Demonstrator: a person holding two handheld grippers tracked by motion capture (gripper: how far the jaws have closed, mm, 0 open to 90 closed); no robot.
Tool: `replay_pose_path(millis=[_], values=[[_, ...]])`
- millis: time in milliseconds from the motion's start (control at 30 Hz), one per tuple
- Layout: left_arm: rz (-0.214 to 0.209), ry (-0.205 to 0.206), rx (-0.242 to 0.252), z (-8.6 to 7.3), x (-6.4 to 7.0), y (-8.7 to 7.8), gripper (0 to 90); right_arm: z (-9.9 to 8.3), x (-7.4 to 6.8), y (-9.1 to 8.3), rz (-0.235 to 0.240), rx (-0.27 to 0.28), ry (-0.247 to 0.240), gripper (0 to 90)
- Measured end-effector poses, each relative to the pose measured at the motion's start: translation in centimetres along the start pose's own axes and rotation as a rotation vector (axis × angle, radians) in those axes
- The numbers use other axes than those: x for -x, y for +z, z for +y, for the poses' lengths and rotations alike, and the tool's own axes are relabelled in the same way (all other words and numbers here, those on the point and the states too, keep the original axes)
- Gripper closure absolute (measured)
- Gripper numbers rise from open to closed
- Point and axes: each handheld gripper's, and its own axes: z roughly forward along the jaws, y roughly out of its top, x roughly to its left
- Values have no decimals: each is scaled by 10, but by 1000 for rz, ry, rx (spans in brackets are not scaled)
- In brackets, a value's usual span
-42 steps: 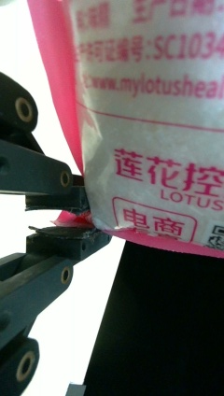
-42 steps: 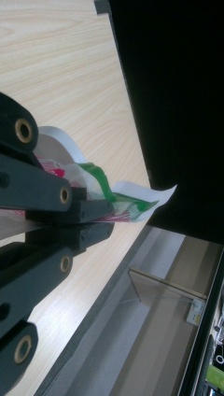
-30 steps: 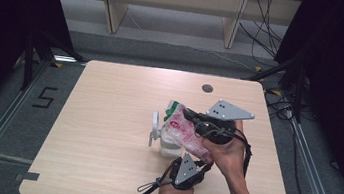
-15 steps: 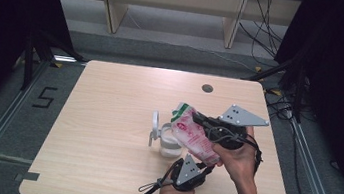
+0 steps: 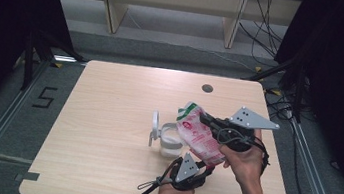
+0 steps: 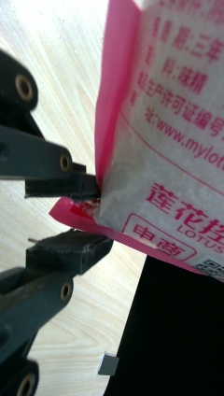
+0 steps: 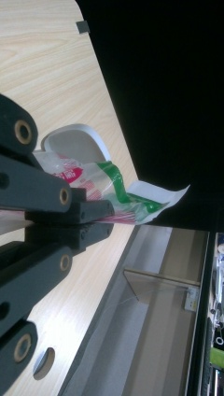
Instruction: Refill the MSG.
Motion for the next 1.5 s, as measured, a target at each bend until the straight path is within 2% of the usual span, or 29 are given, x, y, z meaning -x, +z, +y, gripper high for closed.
replay_pose_path(millis=[33, 67, 167, 200, 267, 400, 433, 500, 533, 600, 633, 667, 733, 767, 833, 867, 1000, 1067, 1100, 1133, 1200, 1233, 1267, 1333, 1367, 1400, 1433, 1467, 1500], values=[[-2, 3, -7, 0, -1, 0, 692, 0, 2, -1, -9, 7, -17, 900], [-3, 0, -8, 0, 0, -1, 682, -1, 3, -1, -3, 7, 3, 900], [-9, -15, -5, 0, -1, 0, 659, -3, 5, -2, 1, 7, 12, 900], [-16, -12, -11, 1, -2, 0, 652, -4, 5, -4, -15, 0, 17, 900], [-20, -12, -16, 1, -2, -1, 647, -5, 7, -4, -12, -2, 8, 900], [-20, -13, -18, 1, -2, -2, 640, -7, 10, -7, -35, -1, 29, 900], [-21, -16, -13, 2, -2, -3, 635, -8, 12, -7, -27, 0, 28, 900], [-20, -42, 1, 3, -1, -4, 594, -9, 14, -9, -43, -7, 31, 900], [-28, -23, -2, 3, -3, -5, 591, -10, 14, -9, -41, -2, 38, 900], [-39, -44, 13, 4, -2, -7, 588, -12, 16, -10, -45, -5, 37, 900], [-30, -46, 17, 5, -2, -10, 585, -13, 17, -10, -42, -1, 43, 900], [-38, -42, 20, 6, -2, -12, 580, -14, 20, -9, -59, -2, 23, 900], [-30, -34, 16, 8, -2, -17, 576, -18, 20, -8, -51, -13, 65, 900], [-29, -28, 16, 8, -2, -18, 574, -20, 23, -7, -51, -9, 39, 900], [-15, -19, 5, 7, -3, -22, 573, -23, 23, -6, -47, -16, 75, 900], [-16, -19, 10, 6, -4, -23, 572, -25, 25, -5, -44, -18, 58, 900], [-17, -31, -2, 2, -7, -29, 573, -30, 26, -4, -39, -15, 75, 900], [-8, -27, -1, 1, -8, -32, 575, -32, 29, -6, -50, -16, 68, 900], [-17, -30, 12, 1, -8, -32, 575, -34, 28, -7, -54, -23, 92, 900], [-1, -30, 2, 2, -9, -35, 576, -35, 30, -9, -57, -23, 81, 900], [-6, -32, 9, 2, -11, -38, 575, -37, 33, -11, -74, -26, 73, 900], [-1, -30, 10, 2, -11, -40, 575, -40, 33, -12, -68, -29, 97, 900], [-3, -35, 17, 3, -11, -40, 575, -41, 35, -13, -79, -32, 82, 900], [2, -31, 18, 3, -13, -43, 574, -43, 36, -14, -80, -38, 111, 900], [5, -23, 10, 3, -14, -45, 574, -45, 39, -15, -84, -26, 91, 900], [0, -3, 15, 3, -17, -46, 573, -45, 39, -16, -81, -23, 102, 900], [5, -19, 10, 3, -17, -48, 572, -45, 39, -16, -72, -20, 111, 900], [4, 1, 19, 3, -19, -49, 571, -46, 38, -17, -83, -21, 119, 900], [12, -10, 16, 3, -20, -52, 571, -46, 39, -18, -82, -26, 104, 900]])
